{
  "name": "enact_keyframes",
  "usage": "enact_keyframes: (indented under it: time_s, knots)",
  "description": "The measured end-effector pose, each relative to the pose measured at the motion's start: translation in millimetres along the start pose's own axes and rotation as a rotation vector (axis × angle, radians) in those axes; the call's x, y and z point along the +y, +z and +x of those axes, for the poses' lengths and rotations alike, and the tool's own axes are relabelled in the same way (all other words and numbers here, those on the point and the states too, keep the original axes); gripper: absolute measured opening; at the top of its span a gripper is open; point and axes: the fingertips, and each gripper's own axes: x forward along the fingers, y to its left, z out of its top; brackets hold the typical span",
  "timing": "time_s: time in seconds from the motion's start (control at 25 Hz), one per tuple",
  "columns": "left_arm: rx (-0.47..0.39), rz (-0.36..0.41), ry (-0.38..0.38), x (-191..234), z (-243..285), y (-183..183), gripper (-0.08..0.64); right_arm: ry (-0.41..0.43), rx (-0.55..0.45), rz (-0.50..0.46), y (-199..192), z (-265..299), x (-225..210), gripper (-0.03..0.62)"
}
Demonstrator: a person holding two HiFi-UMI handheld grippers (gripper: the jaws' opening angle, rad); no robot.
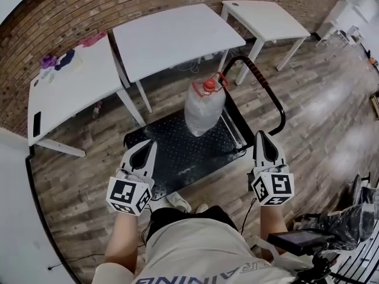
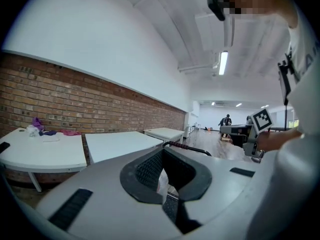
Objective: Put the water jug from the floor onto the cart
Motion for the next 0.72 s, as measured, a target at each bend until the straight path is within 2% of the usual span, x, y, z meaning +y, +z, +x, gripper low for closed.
enact_keyframes:
  time_s: [0.16, 0.4, 0.72]
  knots:
    - [-0.009, 0.007, -0.005, -39, -16, 3, 0.0, -0.006, -0.011, 0.005, -1, -40, -15, 0.005]
    - [0.016, 0.009, -0.028, -94, -37, 5, 0.0, 0.031, -0.041, 0.012, 9, -89, -24, 0.003]
    - [-0.019, 0.03, -0.05, -110, -55, 9, 0.0, 0.032, -0.043, -0.039, 11, -121, -13, 0.002]
